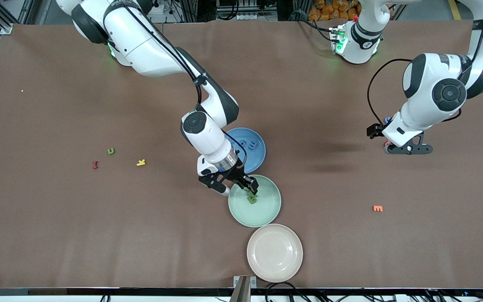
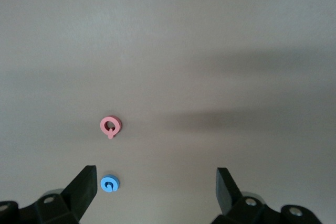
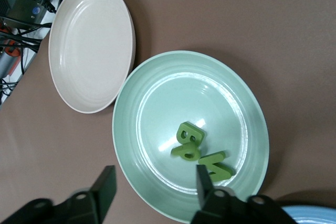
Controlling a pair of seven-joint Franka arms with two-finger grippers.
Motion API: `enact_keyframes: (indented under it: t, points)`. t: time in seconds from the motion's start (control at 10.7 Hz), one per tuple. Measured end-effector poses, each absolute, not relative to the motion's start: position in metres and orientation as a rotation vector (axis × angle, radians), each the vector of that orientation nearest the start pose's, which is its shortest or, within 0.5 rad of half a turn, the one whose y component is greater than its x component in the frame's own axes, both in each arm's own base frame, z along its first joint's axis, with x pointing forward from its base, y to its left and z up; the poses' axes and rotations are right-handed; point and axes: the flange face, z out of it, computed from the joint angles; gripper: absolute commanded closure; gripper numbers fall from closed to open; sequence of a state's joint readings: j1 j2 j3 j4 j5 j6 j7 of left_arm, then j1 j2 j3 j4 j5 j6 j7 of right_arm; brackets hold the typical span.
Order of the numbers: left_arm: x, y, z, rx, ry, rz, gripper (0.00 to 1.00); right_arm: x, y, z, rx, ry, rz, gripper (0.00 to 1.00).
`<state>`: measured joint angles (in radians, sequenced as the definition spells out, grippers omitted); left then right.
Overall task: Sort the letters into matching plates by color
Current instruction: 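Release the green d onto the green plate while the left gripper reaches the blue c, then move the right gripper to the green n while the left gripper lowers onto the c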
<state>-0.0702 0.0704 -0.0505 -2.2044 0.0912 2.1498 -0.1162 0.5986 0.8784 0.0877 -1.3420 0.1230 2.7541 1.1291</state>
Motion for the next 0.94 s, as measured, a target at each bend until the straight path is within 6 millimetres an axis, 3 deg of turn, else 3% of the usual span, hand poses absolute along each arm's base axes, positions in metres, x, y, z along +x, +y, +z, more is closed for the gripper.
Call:
enact_keyframes:
  t: [0.38,0.56,0.75,0.94]
  points:
    - [0.49,-0.037,0.292,-3.061,0.116,0.2,0.0,0.627,0.472,0.268,-2.496,0.774,-0.316,0.0]
    - [0.475,-0.02,0.274,-3.071,0.137,0.172,0.0,0.632,0.465,0.282,-2.522,0.788,-0.291,0.0]
    - [0.458,0.01,0.259,-3.083,0.165,0.141,0.0,0.642,0.448,0.319,-2.558,0.817,-0.252,0.0]
    - [0.449,0.024,0.254,-3.086,0.16,0.154,0.0,0.648,0.429,0.362,-2.567,0.842,-0.235,0.0]
